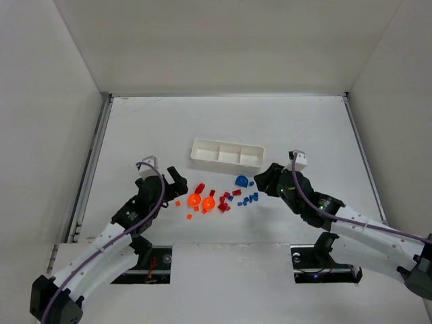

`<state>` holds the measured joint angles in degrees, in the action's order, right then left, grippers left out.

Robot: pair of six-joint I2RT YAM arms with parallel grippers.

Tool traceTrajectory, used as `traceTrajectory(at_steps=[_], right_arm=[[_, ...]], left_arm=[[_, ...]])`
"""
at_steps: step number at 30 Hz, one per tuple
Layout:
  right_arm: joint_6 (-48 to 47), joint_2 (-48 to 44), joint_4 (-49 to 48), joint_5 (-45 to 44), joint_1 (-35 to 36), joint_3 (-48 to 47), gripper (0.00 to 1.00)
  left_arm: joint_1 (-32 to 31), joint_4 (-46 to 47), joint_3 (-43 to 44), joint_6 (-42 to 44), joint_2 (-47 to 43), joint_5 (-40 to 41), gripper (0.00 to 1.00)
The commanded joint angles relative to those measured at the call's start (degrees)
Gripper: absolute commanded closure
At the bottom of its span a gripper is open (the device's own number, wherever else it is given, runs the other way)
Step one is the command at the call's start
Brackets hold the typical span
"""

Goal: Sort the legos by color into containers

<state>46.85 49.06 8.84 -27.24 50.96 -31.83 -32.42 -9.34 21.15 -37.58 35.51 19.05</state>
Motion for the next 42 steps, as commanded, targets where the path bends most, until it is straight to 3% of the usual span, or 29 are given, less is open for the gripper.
traceTrajectory(at_steps=[1, 4, 9, 12, 16, 17, 18, 19, 21, 25, 33, 42], right_arm=[[2.4, 0.5, 5.0, -1.8, 0.0, -4.5, 0.48], [0.7, 1.9, 5.8, -1.2, 0.0, -5.8, 0.54], [-1.8, 3.9, 7.2, 1.2, 0.4, -7.7, 0.85], [-1.5, 4.7, 6.3, 4.4, 1.9, -7.7, 0.95], [-1.6, 8.3, 0.8, 7.4, 6.6, -6.0, 0.94], [-1.8, 10.0, -1.9, 8.1, 8.0, -5.3, 0.93], [-2.1, 12.4, -6.1, 9.4, 8.8, -4.3, 0.91], [-2.2, 13.8, -8.4, 10.4, 8.8, -3.8, 0.9], [-2.0, 16.5, -13.0, 11.7, 9.5, -2.7, 0.89], [-2.1, 21.2, -19.9, 11.9, 10.0, -0.7, 0.83], [-3.0, 31.9, -27.9, 10.4, 10.4, -2.0, 0.69], [-4.9, 27.2, -26.2, 10.2, 10.5, 0.1, 0.59]], left_arm=[[-1.2, 0.3, 1.5, -0.9, -1.5, 0.8, 0.0], [-0.8, 0.7, 0.7, -1.2, -3.4, 1.3, 0.0], [-0.9, 4.4, -0.2, -0.8, -3.8, 4.0, 0.0], [-1.8, 6.3, 1.9, -0.6, -1.1, 5.1, 0.0], [-3.3, 8.5, 1.7, -2.9, 0.0, 6.0, 0.0], [-4.2, 10.9, 0.7, -2.8, -0.8, 5.0, 0.04], [-5.5, 14.3, -0.2, -1.5, -1.3, 4.0, 0.48], [-6.3, 13.9, 0.8, -0.8, 0.0, 3.8, 0.7], [-7.8, 10.4, 3.0, -0.7, 3.2, 4.2, 0.79], [-12.7, 9.8, 3.9, -0.7, 8.1, 6.9, 0.8], [-24.2, 11.0, 6.8, 6.2, 17.2, 15.0, 0.69], [-19.7, 18.1, 7.6, 11.1, 28.9, 12.4, 0.61]])
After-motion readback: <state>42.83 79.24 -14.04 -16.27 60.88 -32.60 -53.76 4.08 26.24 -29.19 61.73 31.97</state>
